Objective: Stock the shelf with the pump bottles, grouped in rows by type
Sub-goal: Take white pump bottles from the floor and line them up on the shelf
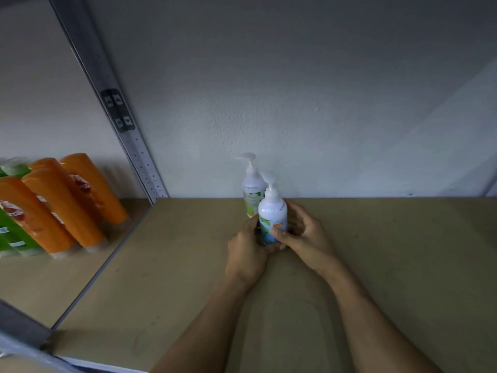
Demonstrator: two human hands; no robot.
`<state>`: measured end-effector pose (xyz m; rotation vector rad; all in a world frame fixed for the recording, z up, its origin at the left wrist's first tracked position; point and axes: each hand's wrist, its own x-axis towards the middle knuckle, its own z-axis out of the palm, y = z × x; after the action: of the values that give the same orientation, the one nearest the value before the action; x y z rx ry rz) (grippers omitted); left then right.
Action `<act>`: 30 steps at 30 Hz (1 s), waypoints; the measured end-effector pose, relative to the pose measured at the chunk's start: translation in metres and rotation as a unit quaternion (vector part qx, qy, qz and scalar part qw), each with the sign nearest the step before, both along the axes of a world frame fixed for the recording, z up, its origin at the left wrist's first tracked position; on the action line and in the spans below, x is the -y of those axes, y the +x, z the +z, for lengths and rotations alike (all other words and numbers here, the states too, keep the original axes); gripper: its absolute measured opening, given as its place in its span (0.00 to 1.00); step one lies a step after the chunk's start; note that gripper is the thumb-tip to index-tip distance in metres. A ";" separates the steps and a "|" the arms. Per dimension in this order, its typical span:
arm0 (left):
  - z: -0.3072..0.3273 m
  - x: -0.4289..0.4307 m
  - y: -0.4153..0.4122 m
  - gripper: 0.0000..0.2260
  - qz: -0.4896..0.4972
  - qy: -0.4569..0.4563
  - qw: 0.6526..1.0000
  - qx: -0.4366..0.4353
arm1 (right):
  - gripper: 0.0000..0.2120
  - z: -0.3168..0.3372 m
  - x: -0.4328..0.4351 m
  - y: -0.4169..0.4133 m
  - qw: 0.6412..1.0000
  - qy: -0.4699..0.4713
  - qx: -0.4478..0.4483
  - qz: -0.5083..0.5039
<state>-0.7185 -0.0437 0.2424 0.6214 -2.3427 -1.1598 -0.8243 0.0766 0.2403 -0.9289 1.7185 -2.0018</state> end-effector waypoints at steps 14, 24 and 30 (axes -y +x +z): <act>0.007 0.048 -0.032 0.35 0.000 0.113 0.991 -0.074 | 0.33 -0.016 0.000 -0.029 0.992 0.058 -0.089 -0.061; -0.001 0.073 -0.023 0.26 0.034 0.091 0.989 -0.116 | 0.10 0.000 0.016 0.029 0.908 -0.006 -0.283 -0.309; 0.002 0.106 0.024 0.25 0.036 0.108 0.986 -0.124 | 0.17 -0.009 0.049 0.047 0.939 0.046 -0.281 -0.194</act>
<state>-0.6950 -0.1500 0.2444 0.5921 -1.9891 -1.3832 -0.7778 0.0275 0.2314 -1.3051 2.4467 -1.9749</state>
